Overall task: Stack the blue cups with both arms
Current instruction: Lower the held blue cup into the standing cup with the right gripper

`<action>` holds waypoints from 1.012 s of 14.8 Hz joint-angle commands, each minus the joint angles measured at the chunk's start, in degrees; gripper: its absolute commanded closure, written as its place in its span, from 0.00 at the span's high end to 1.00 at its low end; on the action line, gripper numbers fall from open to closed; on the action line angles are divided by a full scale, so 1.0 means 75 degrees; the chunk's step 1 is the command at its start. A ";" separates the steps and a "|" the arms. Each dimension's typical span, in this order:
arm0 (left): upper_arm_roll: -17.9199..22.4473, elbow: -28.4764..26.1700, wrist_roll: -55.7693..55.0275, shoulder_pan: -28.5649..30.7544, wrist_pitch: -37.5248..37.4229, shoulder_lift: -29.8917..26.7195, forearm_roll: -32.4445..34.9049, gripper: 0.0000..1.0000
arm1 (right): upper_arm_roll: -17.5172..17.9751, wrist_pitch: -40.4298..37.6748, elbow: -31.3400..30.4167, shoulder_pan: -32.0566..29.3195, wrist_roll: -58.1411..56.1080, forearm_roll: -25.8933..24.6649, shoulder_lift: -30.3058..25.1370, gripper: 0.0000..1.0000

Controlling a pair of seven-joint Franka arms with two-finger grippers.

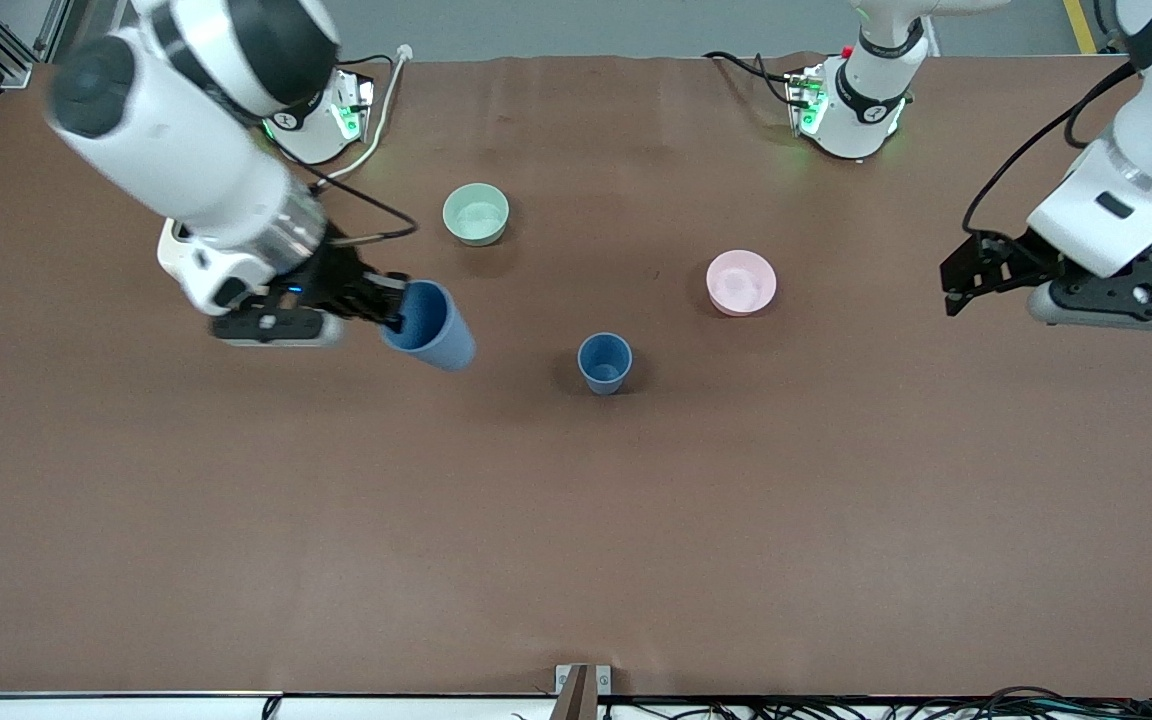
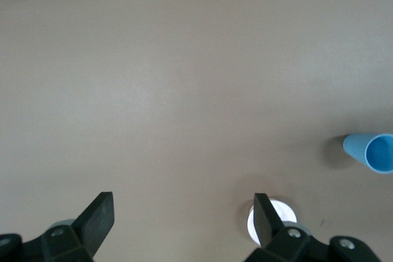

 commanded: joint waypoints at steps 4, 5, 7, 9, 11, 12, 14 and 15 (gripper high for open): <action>0.0428 -0.0777 0.0394 -0.0203 -0.0216 -0.0677 -0.0219 1.00 | -0.0110 0.1055 0.0137 0.0909 0.0500 -0.0316 0.1124 0.00; 0.0592 -0.0930 0.0324 -0.0332 -0.0227 -0.0841 -0.0290 1.00 | -0.0110 0.1066 0.0160 0.1084 0.0512 -0.0364 0.1323 0.00; 0.0769 -0.1083 0.0276 -0.0474 -0.0367 -0.1018 -0.0302 1.00 | -0.0110 0.1555 0.0160 0.1377 0.0523 -0.0318 0.1698 0.00; 0.0723 -0.1095 0.0148 -0.0485 -0.0555 -0.1135 -0.0302 1.00 | -0.0110 0.1839 0.0160 0.1495 0.0616 -0.0352 0.1980 0.00; 0.0676 -0.1084 -0.0179 -0.0485 -0.0567 -0.1124 -0.0302 1.00 | -0.0110 0.1980 0.0323 0.1601 0.0757 -0.0364 0.2284 0.00; 0.0676 -0.1072 -0.0192 -0.0485 -0.0567 -0.1112 -0.0302 1.00 | -0.0110 0.1992 0.0336 0.1659 0.0769 -0.0364 0.2320 0.00; 0.0676 -0.1072 -0.0192 -0.0462 -0.0567 -0.1100 -0.0290 1.00 | -0.0110 0.2016 0.0348 0.1847 0.0781 -0.0353 0.2368 0.00; 0.0676 -0.1060 -0.0169 -0.0450 -0.0567 -0.1089 -0.0290 1.00 | -0.0110 0.2016 0.0348 0.1859 0.0781 -0.0353 0.2379 0.00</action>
